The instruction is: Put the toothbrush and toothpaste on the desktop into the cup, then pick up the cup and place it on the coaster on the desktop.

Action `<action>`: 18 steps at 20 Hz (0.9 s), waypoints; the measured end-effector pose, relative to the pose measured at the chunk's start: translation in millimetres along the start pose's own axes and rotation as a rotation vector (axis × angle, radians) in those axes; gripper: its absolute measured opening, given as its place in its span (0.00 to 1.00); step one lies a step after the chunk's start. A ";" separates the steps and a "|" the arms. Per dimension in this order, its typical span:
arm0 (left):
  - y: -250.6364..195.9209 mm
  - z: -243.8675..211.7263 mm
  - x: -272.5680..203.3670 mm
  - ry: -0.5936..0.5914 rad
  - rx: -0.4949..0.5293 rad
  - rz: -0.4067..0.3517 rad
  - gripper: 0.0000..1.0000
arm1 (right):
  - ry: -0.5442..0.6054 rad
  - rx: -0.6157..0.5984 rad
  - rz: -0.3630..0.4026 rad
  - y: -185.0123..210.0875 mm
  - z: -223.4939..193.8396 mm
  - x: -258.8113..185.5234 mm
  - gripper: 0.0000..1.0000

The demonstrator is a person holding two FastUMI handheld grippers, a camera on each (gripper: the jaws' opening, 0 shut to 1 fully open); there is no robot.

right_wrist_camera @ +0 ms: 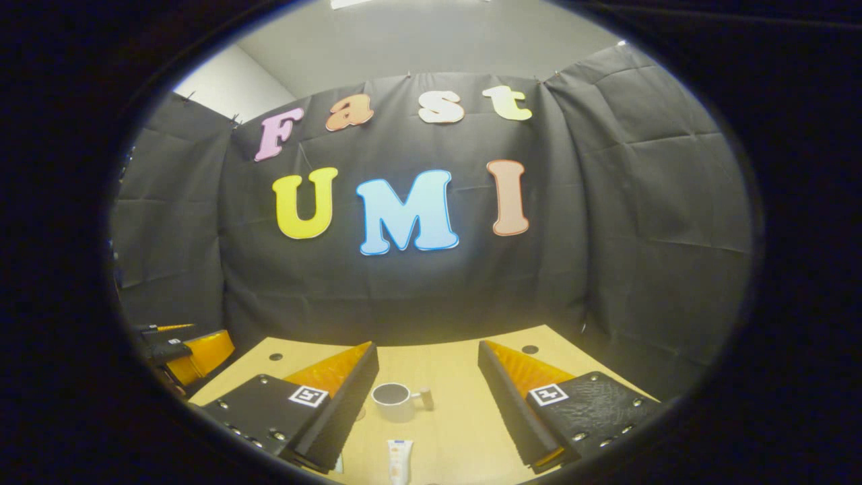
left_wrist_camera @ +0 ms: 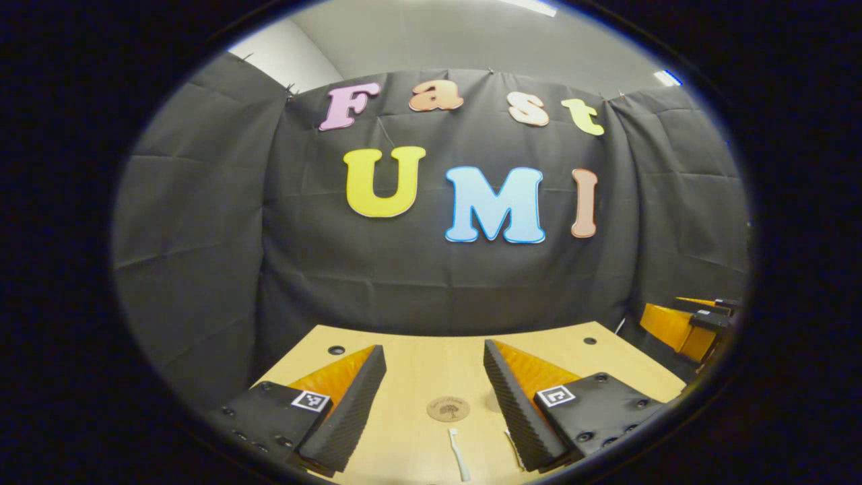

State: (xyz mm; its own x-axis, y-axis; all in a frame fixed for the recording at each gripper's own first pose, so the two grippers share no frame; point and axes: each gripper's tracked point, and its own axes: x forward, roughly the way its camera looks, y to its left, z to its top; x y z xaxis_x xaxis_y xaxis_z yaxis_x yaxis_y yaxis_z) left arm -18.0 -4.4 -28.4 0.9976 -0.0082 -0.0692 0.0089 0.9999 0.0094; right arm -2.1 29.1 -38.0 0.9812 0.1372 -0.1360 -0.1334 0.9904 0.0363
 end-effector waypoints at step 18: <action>-23.6 -269.7 54.9 0.817 -0.068 -0.091 0.97 | 0.883 -0.064 0.083 32.6 -238.1 40.1 0.94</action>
State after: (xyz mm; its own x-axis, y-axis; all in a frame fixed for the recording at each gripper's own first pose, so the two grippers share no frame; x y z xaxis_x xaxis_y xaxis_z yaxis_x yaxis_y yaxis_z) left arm 18.0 -25.8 -301.5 0.6284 -0.1056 -0.7707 0.0573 0.9943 -0.0896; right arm -0.3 71.0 -277.9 0.5059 0.1455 -0.8502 -0.2322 0.9723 0.0282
